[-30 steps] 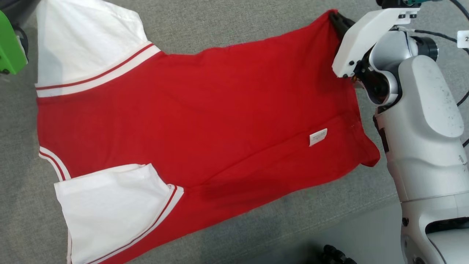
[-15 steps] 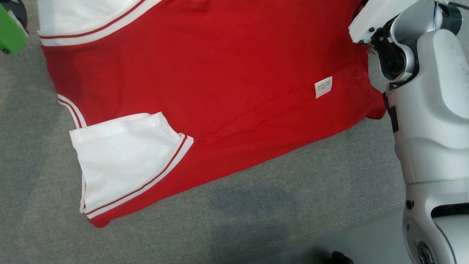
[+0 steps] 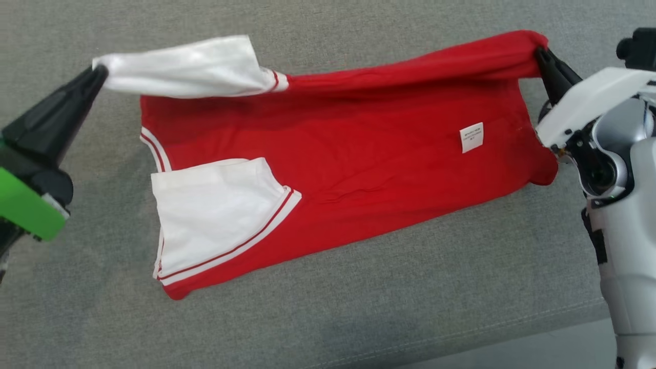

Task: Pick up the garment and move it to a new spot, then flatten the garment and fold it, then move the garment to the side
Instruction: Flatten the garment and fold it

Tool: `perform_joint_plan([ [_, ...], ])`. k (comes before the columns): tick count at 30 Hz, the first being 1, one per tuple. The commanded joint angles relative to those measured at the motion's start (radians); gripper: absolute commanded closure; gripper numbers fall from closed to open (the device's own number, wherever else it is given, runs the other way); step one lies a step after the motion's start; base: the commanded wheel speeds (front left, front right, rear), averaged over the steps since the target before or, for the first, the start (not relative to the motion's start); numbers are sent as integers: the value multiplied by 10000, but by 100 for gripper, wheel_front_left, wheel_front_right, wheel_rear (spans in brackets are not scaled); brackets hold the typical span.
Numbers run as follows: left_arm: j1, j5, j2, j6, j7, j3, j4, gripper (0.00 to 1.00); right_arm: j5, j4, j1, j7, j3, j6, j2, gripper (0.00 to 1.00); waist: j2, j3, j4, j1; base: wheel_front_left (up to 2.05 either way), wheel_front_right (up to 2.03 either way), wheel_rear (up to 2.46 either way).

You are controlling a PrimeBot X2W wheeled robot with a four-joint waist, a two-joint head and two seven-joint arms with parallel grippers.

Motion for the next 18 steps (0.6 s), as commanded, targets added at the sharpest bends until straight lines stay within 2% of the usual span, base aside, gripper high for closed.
perform_joint_plan([
  [1,371,-4,181,-35,-168,-84,-221,100,157,-181,342,23,-54,-4,-163,100,0,-262,279,0,0,0,0],
  [5,1222,-213,538,-35,-481,-251,-852,100,494,-613,1090,-9,-55,-4,-424,100,0,-337,401,0,0,0,0],
  [10,2275,-431,627,-35,-639,-313,-1262,100,694,-646,1749,-22,-179,-4,-580,100,0,-396,504,0,0,0,0],
  [17,3643,-595,-48,42,-676,342,-972,100,681,-446,2338,33,-431,-4,-566,100,0,-405,679,0,0,0,0],
  [18,3857,-594,-204,41,-679,465,-891,100,655,-422,2413,67,-437,-4,-559,91,0,-414,693,0,0,0,0],
])
